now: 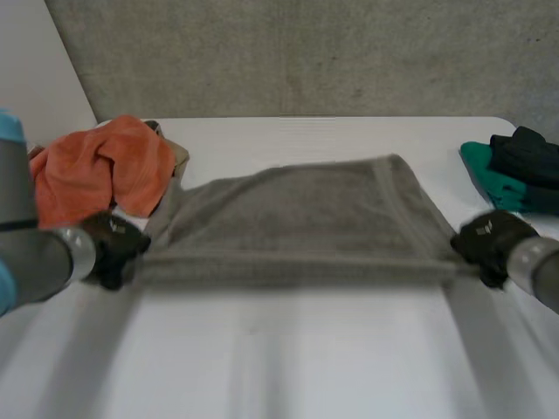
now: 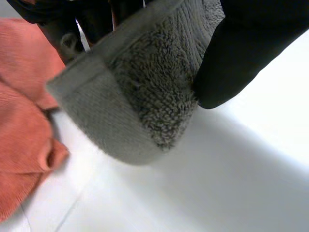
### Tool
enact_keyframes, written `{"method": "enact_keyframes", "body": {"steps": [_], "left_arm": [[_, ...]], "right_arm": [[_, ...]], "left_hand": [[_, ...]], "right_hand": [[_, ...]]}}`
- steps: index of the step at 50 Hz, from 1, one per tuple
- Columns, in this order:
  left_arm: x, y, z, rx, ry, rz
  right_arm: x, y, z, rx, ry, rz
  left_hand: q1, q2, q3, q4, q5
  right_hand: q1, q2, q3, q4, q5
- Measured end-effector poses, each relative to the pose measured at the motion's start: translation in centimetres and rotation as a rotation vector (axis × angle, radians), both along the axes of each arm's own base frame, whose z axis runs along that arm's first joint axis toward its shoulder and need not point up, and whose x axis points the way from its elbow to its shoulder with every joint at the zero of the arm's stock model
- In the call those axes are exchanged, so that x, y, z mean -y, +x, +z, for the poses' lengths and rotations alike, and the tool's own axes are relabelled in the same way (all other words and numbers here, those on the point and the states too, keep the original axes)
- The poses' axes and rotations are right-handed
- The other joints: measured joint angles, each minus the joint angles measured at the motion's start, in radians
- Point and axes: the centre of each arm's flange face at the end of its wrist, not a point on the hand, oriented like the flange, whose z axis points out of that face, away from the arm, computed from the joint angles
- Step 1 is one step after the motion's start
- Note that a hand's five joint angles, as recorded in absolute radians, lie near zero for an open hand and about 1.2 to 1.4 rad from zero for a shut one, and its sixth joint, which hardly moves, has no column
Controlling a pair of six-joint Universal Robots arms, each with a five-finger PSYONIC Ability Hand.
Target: Fold the laundry.
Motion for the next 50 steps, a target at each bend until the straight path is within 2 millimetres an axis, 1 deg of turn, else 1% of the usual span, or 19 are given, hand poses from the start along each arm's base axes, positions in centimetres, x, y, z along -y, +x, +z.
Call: {"method": "enact_keyframes", "body": {"steps": [3,8,12,17,20,21,22,23,25,26,28,29,31,32,34,36,38,42,50], "left_arm": [[-2.7,0.3,-0.1,0.082,0.037,-0.085],[-3.7,0.0,-0.5,0.124,0.045,-0.156],[-2.2,-0.5,-0.7,0.122,0.016,-0.154],[2.4,-2.1,0.2,0.08,-0.095,-0.11],[2.9,-2.3,0.4,0.073,-0.111,-0.106],[5.6,-3.7,2.8,0.011,-0.221,-0.086],[5.6,-3.7,2.8,0.011,-0.221,-0.086],[7.4,-4.8,5.4,-0.056,-0.322,-0.079],[7.8,-5.1,6.1,-0.076,-0.349,-0.079],[9.0,-6.1,9.2,-0.159,-0.459,-0.083],[9.2,-6.3,9.7,-0.173,-0.478,-0.084],[10.1,-7.0,12.7,-0.26,-0.589,-0.094],[10.9,-7.3,15.2,-0.347,-0.69,-0.089],[10.9,-7.3,15.2,-0.347,-0.69,-0.089],[12.3,-7.1,19.4,-0.524,-0.875,-0.056],[13.0,-6.7,21.5,-0.636,-0.972,-0.036],[13.4,-6.5,22.5,-0.704,-1.023,-0.027],[14.4,-6.3,22.6,-0.804,-1.057,-0.019],[15.8,-6.6,17.7,-0.787,-0.924,0.008]], "right_arm": [[-2.7,-1.0,0.9,-0.1,0.086,0.08],[-3.6,-1.3,1.5,-0.127,0.111,0.119],[-2.5,-0.9,1.7,-0.103,0.086,0.107],[1.0,0.5,2.4,-0.039,-0.009,0.06],[1.6,0.8,2.7,-0.027,-0.031,0.05],[3.5,1.6,3.7,0.006,-0.102,0.021],[3.5,1.6,3.7,0.006,-0.102,0.021],[5.7,2.5,5.3,0.049,-0.203,-0.008],[7.0,3.0,6.5,0.077,-0.273,-0.021],[9.5,3.8,9.5,0.146,-0.445,-0.045],[9.8,3.9,10.0,0.157,-0.47,-0.048],[11.3,4.4,12.4,0.211,-0.598,-0.06],[12.2,4.5,14.2,0.257,-0.692,-0.072],[12.2,4.5,14.2,0.257,-0.692,-0.072],[13.5,4.3,18.1,0.369,-0.902,-0.104],[14.0,4.0,21.0,0.474,-1.068,-0.123],[14.1,3.8,22.2,0.526,-1.142,-0.128],[13.9,3.7,23.0,0.601,-1.216,-0.126],[14.0,4.0,19.5,0.579,-1.1,-0.12]], "left_hand": [[0.0,0.0,0.0,0.0,0.0],[0.0,0.0,0.0,0.0,0.0],[0.0,0.0,0.0,0.0,0.0],[0.0,0.0,0.0,0.0,0.0],[0.0,0.0,0.0,0.0,0.0],[0.0,0.0,0.0,0.0,0.0],[0.0,0.0,0.0,0.0,0.0],[0.0,0.0,0.0,0.0,0.0],[0.0,0.0,0.0,0.0,0.0],[0.0,0.0,0.0,0.0,0.0],[0.0,0.0,0.0,0.0,0.0],[0.0,0.0,0.0,0.0,0.0],[0.0,0.0,0.0,0.001,0.0],[0.0,0.0,0.0,0.001,0.0],[0.0,0.001,0.001,0.001,0.0],[0.0,0.001,0.001,0.001,0.0],[0.0,0.001,0.001,0.001,0.0],[0.0,0.001,0.001,0.001,0.0],[0.0,0.001,0.001,0.001,0.0]], "right_hand": [[0.0,0.0,0.0,0.0,0.0],[0.0,0.0,0.0,0.0,0.0],[0.0,0.0,0.0,0.0,0.0],[0.0,0.0,0.0,0.0,0.0],[0.0,0.0,0.0,0.0,0.0],[0.0,0.0,0.0,0.0,0.0],[0.0,0.0,0.0,0.0,0.0],[0.0,0.0,0.0,0.0,0.0],[0.0,0.0,0.0,0.0,0.0],[0.0,0.0,0.002,0.0,0.0],[0.0,0.0,0.002,0.0,0.0],[0.0,0.0,0.002,0.0,0.0],[0.0,0.0,0.004,0.0,0.0],[0.0,0.0,0.004,0.0,0.0],[0.0,0.0,0.005,0.0,0.0],[0.0,0.0,0.005,0.0,0.0],[0.0,0.0,0.005,0.0,0.005],[0.0,0.0,0.005,0.0,0.01],[0.0,0.0,0.005,0.0,0.01]]}}
